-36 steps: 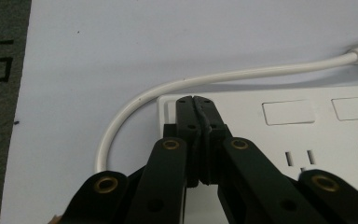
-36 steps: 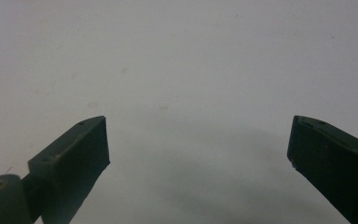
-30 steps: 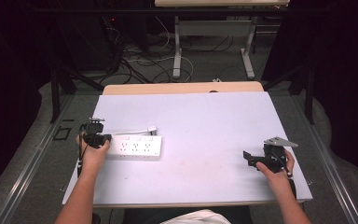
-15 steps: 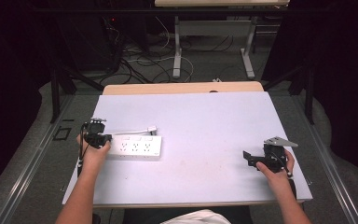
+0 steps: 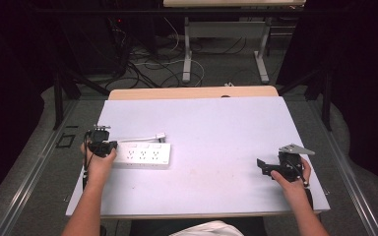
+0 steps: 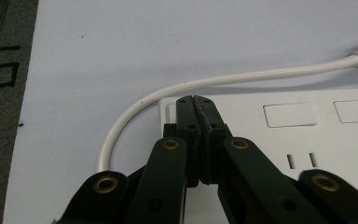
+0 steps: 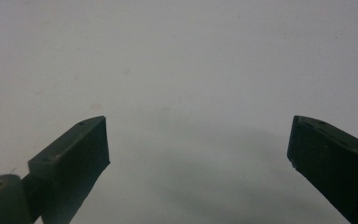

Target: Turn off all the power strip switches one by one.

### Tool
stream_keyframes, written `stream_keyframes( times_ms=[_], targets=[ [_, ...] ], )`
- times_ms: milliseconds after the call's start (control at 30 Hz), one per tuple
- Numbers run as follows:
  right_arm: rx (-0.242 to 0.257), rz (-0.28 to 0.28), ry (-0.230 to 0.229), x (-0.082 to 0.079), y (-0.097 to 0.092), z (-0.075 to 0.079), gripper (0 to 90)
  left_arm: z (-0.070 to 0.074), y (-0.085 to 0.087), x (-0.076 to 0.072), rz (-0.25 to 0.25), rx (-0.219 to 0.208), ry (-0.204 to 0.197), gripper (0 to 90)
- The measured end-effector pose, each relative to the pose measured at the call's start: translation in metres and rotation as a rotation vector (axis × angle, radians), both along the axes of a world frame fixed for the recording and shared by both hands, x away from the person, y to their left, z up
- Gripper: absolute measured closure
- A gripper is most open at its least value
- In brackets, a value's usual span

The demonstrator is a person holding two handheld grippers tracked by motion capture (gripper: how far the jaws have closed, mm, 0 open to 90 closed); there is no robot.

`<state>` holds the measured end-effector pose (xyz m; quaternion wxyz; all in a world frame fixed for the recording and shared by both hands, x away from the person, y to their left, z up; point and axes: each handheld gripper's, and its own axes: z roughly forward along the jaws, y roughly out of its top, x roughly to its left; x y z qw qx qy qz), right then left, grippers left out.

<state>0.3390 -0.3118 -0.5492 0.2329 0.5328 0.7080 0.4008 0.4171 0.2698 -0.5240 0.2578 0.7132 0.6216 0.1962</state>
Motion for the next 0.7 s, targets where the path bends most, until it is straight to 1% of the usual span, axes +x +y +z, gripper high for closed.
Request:
stream_keyframes(
  times_ms=[33, 67, 100, 133, 200, 267, 333, 700],
  targets=[
    [0.001, 0.0, 0.0, 0.0, -0.0001, -0.0001, 5.0, -0.0008, 0.0005, -0.0009, 0.005, -0.008, -0.009, 90.0],
    [-0.003, -0.005, -0.01, 0.0005, -0.0001, -0.0007, 5.0, -0.0013, 0.0014, -0.0011, 0.005, -0.014, -0.013, 90.0],
    [-0.003, -0.005, -0.01, 0.0005, -0.0001, -0.0007, 5.0, -0.0013, 0.0014, -0.0011, 0.005, -0.014, -0.013, 90.0],
    [-0.003, -0.003, -0.005, 0.0004, -0.0003, -0.0007, 5.0, -0.0013, 0.0028, -0.0012, 0.006, -0.027, -0.012, 90.0],
    [-0.003, -0.006, -0.009, 0.0005, 0.0001, -0.001, 5.0, -0.0013, 0.0033, -0.0011, 0.006, -0.03, -0.011, 90.0],
    [0.0, 0.001, 0.001, 0.0002, 0.0003, -0.0007, 5.0, -0.001, 0.0041, -0.0013, 0.006, -0.039, -0.005, 90.0],
    [0.001, 0.001, 0.002, 0.0003, 0.0003, -0.0008, 5.0, -0.0017, 0.0054, -0.0013, 0.003, -0.041, -0.012, 90.0],
    [-0.003, -0.001, 0.0, 0.0005, 0.0008, -0.001, 5.0, -0.0013, 0.0061, -0.0019, 0.012, -0.062, -0.007, 90.0]
  ],
)
